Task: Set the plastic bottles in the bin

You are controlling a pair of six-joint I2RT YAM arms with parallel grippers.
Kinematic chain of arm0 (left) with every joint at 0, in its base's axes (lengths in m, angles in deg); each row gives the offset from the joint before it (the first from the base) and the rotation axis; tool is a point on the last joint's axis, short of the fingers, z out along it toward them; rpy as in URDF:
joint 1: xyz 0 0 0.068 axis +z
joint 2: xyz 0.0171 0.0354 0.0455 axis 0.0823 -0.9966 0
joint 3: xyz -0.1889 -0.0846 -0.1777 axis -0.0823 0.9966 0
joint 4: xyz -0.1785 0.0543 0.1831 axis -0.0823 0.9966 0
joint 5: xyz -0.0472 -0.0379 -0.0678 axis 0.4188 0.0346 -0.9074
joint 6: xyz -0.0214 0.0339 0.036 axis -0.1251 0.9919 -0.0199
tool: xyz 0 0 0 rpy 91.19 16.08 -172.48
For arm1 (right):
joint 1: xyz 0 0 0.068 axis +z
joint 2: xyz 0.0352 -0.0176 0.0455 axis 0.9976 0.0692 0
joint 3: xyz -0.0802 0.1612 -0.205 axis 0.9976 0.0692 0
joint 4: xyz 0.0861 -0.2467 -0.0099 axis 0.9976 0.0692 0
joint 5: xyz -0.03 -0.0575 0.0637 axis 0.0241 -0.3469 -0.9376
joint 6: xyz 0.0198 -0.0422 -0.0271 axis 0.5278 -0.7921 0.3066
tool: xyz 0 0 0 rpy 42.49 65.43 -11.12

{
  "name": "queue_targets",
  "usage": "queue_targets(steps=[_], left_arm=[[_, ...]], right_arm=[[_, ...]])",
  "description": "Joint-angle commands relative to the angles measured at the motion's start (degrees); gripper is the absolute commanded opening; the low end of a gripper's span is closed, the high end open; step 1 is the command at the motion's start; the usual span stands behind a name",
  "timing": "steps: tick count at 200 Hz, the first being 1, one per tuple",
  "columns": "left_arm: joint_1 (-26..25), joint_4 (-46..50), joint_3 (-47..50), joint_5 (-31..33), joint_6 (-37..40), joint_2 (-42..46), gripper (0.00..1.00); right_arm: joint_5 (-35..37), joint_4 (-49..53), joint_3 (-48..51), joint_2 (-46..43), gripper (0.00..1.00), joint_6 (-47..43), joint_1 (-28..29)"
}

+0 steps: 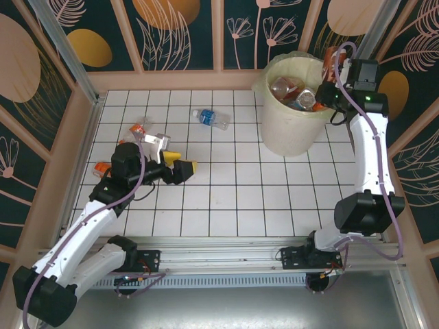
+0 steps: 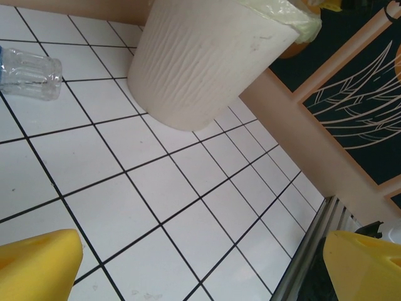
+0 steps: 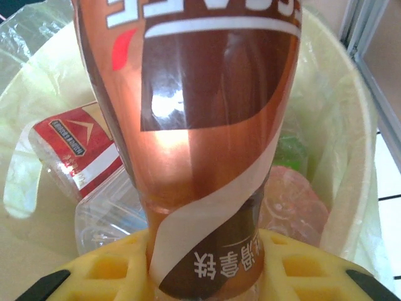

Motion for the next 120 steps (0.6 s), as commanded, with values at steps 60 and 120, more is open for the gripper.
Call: queue_targets(steps=[60, 120], left_arm=[[-0.3, 0.9, -0.8, -0.1, 1.5, 0.0, 0.99], [-0.3, 1.8, -1.1, 0.6, 2.1, 0.2, 0.99]], right_arm=[[-2.4, 0.2, 2.7, -1.5, 0.48, 1.4, -1.6], [-1.1, -0.6, 1.6, -3.2, 0.54, 2.4, -1.7]])
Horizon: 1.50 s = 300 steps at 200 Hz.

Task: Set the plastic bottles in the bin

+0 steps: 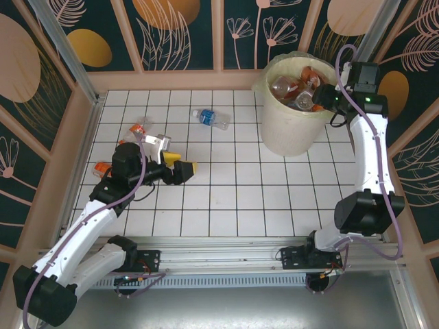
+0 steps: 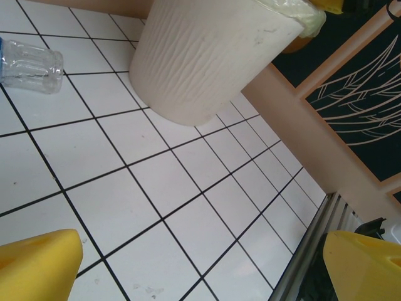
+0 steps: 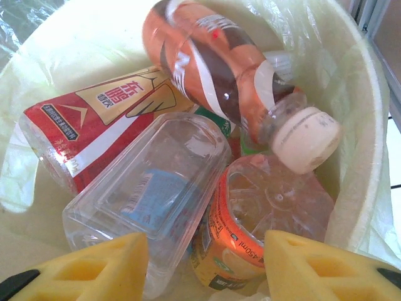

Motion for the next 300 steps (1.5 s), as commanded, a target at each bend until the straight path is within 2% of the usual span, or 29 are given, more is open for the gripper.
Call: queue_targets(steps=[1, 21, 45, 107, 130, 171, 199, 213, 228, 242, 270, 300], left_arm=[[-0.3, 0.8, -1.1, 0.6, 1.8, 0.3, 0.99], [-0.3, 1.1, -0.9, 2.4, 2.2, 1.2, 0.99], [-0.3, 2.0, -1.0, 8.3, 1.6, 1.4, 0.99], [-0.3, 4.6, -5.6, 22.8, -7.1, -6.0, 0.99], [-0.3, 6.9, -9.4, 26.5, -10.1, -11.6, 0.99], [-0.2, 9.2, -17.0, 31.8, -16.5, -22.8, 0.99], [-0.2, 4.5, -18.4, 28.3, -18.9, -25.9, 0.99], [-0.2, 1.7, -17.8, 24.8, -16.9, -25.8, 0.99], [-0.2, -1.4, -16.6, 18.3, -13.2, -25.3, 0.99], [-0.2, -3.4, -15.2, 15.0, -11.3, -24.0, 0.99], [-0.2, -5.7, -9.9, 12.2, -9.1, -19.3, 0.99], [-0.2, -7.1, -5.3, 11.8, -6.0, -12.0, 0.99]], right_arm=[[0.7, -0.3, -0.3, -3.0, 0.54, 1.2, -0.6], [0.2, -2.8, 0.9, -5.5, 0.56, 1.9, -0.7], [-3.8, -8.0, 4.9, -10.8, 0.56, 2.4, -0.6], [-20.9, -20.4, 21.9, -26.9, 0.61, 4.7, 1.4], [-23.7, -22.7, 26.9, -30.9, 0.63, 5.0, 6.2], [-20.5, -24.7, 32.9, -34.9, 0.66, 3.6, 18.5], [-17.4, -27.8, 36.4, -33.2, 0.69, 0.9, 28.0], [-14.7, -28.7, 36.8, -30.9, 0.7, -0.7, 31.4], [-13.5, -30.3, 36.8, -27.6, 0.7, -1.9, 33.7], [-12.2, -32.4, 36.7, -24.4, 0.7, -3.2, 35.6], [-8.2, -34.2, 34.1, -16.8, 0.7, -7.0, 38.2], [-3.9, -32.5, 28.2, -6.9, 0.71, -13.9, 40.2]])
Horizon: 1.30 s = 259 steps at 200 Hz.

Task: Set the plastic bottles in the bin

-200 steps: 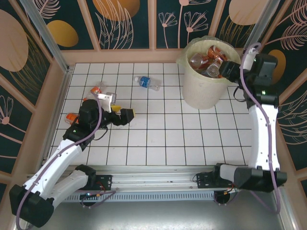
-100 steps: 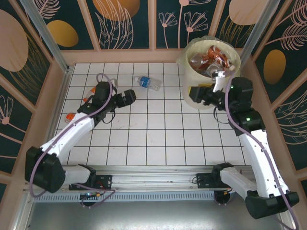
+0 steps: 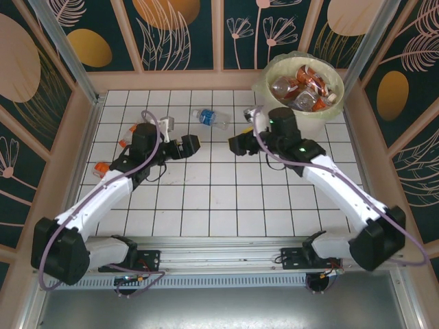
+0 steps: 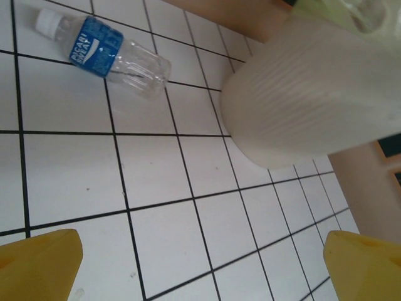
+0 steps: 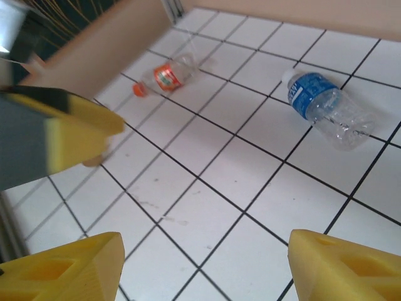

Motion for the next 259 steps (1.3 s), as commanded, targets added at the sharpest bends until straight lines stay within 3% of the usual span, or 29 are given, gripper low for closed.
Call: queue_targets(steps=[1, 54, 166, 259], left_arm=[[-0.2, -3.8, 2.7, -2.6, 4.4, 5.8, 0.98], [-0.2, 1.1, 4.6, -0.4, 11.2, 14.1, 0.99], [-0.2, 2.9, 6.5, -1.8, 14.7, 15.8, 0.99], [-0.2, 2.2, 7.3, -1.9, 14.8, 14.7, 0.99]], right_arm=[[5.0, -1.6, -5.5, 5.8, 0.71, -7.7, 1.5], [9.0, 2.4, -19.0, 23.1, 0.79, -14.8, 0.5], [8.3, 9.7, -49.8, 55.4, 0.86, -19.3, -4.9], [8.4, 14.7, -65.2, 68.7, 0.88, -20.8, -5.3]])
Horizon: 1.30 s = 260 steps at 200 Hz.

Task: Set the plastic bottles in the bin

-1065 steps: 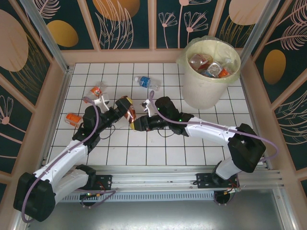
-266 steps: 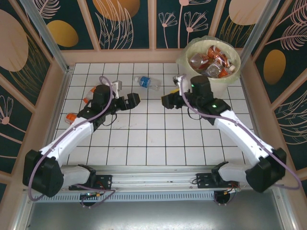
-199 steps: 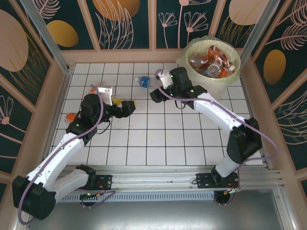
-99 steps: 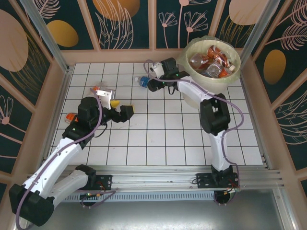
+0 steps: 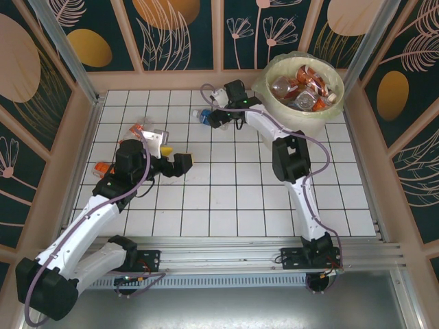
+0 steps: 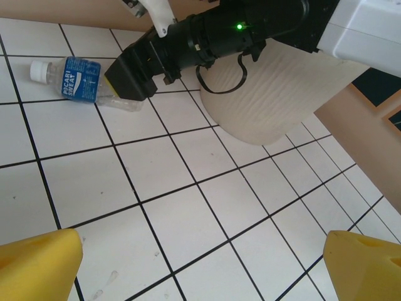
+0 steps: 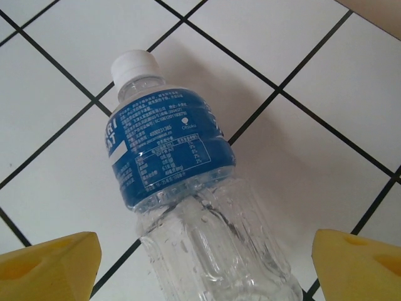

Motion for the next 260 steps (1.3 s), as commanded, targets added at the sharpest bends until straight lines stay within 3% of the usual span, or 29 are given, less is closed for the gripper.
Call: queue_targets(steps=[1, 74, 150, 189, 224, 260], left_arm=[[-0.2, -1.1, 0.5, -0.5, 1.1, 0.1, 0.99], [-0.2, -1.3, 0.7, -0.3, 0.9, 0.1, 0.99], [-0.2, -1.1, 0.6, -0.1, 0.9, 0.1, 0.99], [-0.2, -1.2, 0.5, 0.4, -0.1, 0.5, 0.99], [-0.2, -2.2, 0.6, 3.4, -6.1, 1.3, 0.99], [-0.2, -7.7, 4.4, 7.7, -20.4, 3.2, 0.99]], right_arm=[[0.2, 2.4, -3.5, 2.5, 0.88, -1.4, -0.3], [1.6, 1.5, -3.6, 5.6, 0.85, -1.4, -0.3], [2.5, 1.1, -3.0, 5.7, 0.64, -0.9, 1.8], [0.3, 0.8, -0.2, 2.1, 0.61, 1.2, 2.9], [-4.1, -4.7, 11.6, -8.4, 0.6, 6.5, 3.3], [-5.1, -8.5, 24.1, -19.5, 0.6, 11.1, 4.4]])
